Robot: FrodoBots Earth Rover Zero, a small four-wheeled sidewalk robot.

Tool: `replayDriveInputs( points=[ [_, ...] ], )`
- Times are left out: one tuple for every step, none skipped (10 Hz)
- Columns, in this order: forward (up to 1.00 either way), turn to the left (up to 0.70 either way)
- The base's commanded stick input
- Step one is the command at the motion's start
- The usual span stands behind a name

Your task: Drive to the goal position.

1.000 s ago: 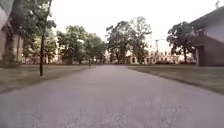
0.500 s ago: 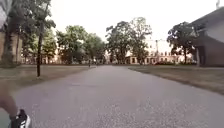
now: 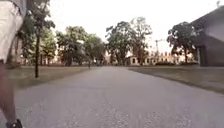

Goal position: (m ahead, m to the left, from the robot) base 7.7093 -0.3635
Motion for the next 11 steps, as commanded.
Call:
replayDriveInputs(
  points=[
    [0.45,0.0],
    [0.45,0.0],
    [0.45,0.0],
    [0.45,0.0],
    [0.45,0.0],
    [0.45,0.0],
    [0.45,0.0],
    [0.45,0.0],
    [0.45,0.0],
    [0.45,0.0],
    [0.45,0.0]
  ],
)
